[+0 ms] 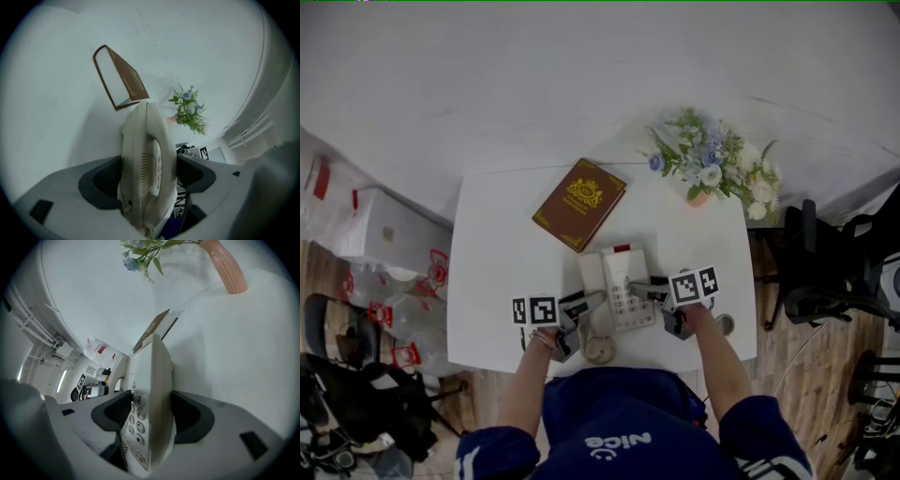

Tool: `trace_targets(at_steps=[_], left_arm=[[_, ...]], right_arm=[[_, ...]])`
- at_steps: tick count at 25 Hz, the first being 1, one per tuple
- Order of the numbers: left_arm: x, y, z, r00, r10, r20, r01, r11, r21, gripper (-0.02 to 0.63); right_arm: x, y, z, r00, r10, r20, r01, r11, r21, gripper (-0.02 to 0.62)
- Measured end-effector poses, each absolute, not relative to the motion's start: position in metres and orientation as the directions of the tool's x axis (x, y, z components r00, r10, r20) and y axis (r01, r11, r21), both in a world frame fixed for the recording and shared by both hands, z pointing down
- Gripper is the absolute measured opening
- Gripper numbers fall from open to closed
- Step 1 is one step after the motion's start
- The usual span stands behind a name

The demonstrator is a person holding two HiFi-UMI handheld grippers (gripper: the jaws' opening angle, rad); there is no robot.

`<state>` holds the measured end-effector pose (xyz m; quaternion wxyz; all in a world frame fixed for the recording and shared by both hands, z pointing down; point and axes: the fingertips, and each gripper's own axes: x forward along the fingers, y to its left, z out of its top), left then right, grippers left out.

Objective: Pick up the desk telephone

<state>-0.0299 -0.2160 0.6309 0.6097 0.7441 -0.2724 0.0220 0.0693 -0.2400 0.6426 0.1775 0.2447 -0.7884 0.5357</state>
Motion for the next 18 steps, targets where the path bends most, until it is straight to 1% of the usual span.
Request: trace_targets(at_steps=[5, 14, 18], left_arm=[[-0.0303, -0.2162, 0.6309, 0.856, -0.363, 0.368, -0.434, -0.118, 0.893, 0.371], [-0.0308, -0.2161, 0.6297, 0.845, -0.389, 0.367, -0.437, -0.108, 0.893, 0.37], [-0.0342, -0.216, 0.6287, 0.834, -0.419, 0.36, -0.438, -0.105, 0.893, 0.358]], right_arm=[[0.0693, -0.2399, 0.6429, -0.814, -0.202, 0.545, -0.581, 0.297, -0.757, 0.279], [0.0701, -0.2398, 0.6409, -0.806, -0.243, 0.54, -0.591, 0.298, -0.749, 0.279], [0.0696, -0.2394, 0.6385, -0.802, -0.269, 0.533, -0.596, 0.301, -0.745, 0.278]])
